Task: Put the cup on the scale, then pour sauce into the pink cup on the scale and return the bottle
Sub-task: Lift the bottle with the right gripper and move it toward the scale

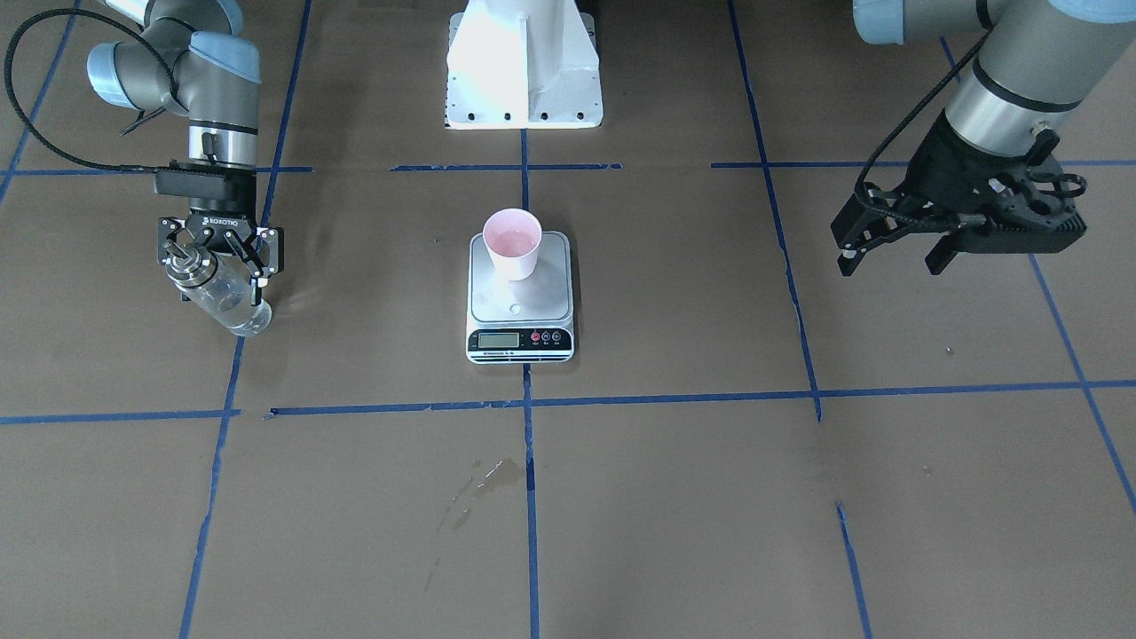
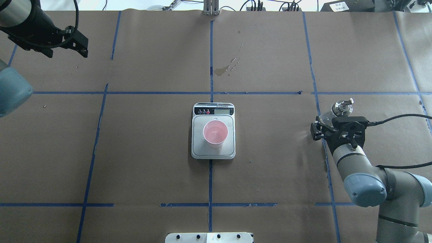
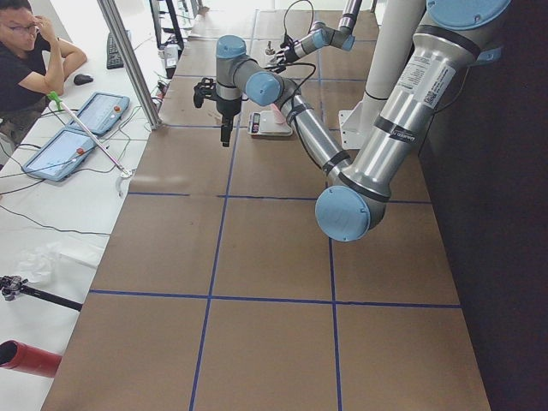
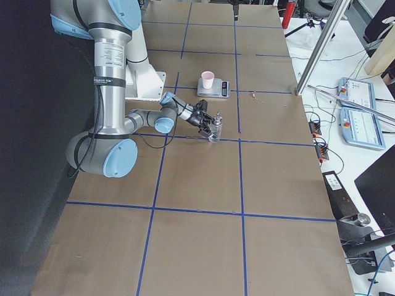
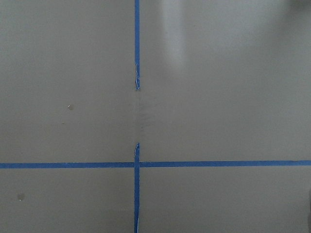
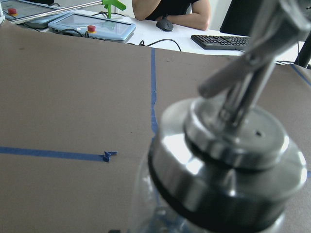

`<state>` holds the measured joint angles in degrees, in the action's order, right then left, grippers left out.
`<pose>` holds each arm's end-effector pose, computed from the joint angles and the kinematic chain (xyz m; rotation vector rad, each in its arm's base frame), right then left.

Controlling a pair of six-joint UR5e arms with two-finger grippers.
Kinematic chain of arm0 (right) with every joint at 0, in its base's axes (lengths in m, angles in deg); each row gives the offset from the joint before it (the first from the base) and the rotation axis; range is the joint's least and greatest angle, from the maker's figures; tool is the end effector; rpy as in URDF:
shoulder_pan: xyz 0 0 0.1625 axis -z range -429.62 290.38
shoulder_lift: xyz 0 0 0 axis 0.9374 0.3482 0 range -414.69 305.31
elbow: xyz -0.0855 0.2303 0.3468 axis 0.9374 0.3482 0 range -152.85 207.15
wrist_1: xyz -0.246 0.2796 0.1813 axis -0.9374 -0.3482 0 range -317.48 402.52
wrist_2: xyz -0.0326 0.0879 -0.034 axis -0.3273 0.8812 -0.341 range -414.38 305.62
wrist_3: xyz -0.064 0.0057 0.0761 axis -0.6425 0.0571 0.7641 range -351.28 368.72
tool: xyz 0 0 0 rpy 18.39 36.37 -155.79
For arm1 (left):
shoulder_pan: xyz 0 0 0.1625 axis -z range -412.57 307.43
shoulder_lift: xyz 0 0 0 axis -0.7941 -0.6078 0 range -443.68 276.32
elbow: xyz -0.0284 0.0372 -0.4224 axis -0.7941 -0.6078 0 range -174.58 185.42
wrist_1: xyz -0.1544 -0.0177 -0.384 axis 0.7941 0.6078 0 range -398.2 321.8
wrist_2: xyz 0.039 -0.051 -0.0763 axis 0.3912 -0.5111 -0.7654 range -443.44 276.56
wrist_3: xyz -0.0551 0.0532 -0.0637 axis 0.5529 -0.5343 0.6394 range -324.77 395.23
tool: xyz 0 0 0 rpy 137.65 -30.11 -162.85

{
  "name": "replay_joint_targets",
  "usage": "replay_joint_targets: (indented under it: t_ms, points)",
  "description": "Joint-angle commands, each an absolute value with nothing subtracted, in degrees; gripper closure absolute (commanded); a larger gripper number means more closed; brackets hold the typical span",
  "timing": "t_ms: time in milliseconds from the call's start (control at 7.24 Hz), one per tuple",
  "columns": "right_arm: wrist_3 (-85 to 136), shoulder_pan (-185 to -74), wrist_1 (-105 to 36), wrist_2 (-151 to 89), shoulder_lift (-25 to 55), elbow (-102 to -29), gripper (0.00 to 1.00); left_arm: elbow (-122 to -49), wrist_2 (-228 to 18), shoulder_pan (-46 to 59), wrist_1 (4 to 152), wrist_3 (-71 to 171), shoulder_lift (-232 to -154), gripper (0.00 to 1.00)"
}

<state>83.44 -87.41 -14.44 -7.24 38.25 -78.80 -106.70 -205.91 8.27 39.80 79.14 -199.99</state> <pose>-0.3977 -0.3386 0.4775 0.8961 -0.5329 0.3400 0.2123 -0.5443 0.2584 0.1708 0.8070 -0.0624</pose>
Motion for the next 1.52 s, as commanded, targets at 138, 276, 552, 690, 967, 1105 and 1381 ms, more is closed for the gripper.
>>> replay_joint_targets:
  t_ms: [138,276,552,690,967,1105,1381]
  points:
    - [77.41,-88.17,-13.82,-7.0,36.55,-80.33,1.0,-107.26,-204.29,9.21,40.02,74.02,-197.16,0.0]
    - [74.41,-88.34,-13.82,-7.0,36.19,-82.51,1.0,-107.08,-204.37,10.78,40.02,67.38,-194.62,0.0]
    - [68.86,-88.17,-14.43,-6.39,36.01,-86.3,1.0,-106.65,-204.46,13.76,44.03,54.98,-187.86,0.0]
    - [65.88,-88.17,-14.61,-6.39,35.23,-87.53,1.0,-106.03,-204.38,15.18,49.89,49.61,-182.52,0.0]
    - [60.33,-88.78,-19.51,-6.74,29.46,-87.82,1.0,-101.57,-204.72,17.29,65.44,46.49,-174.5,0.0]
    - [56.14,-88.61,-19.88,-7.0,28.29,-87.98,1.0,-100.68,-204.9,17.39,68.47,46.48,-172.99,0.0]
    - [35.98,-88.0,-23.19,-13.13,26.19,-87.72,1.0,-98.05,-204.99,19.31,68.76,45.79,-172.8,0.0]
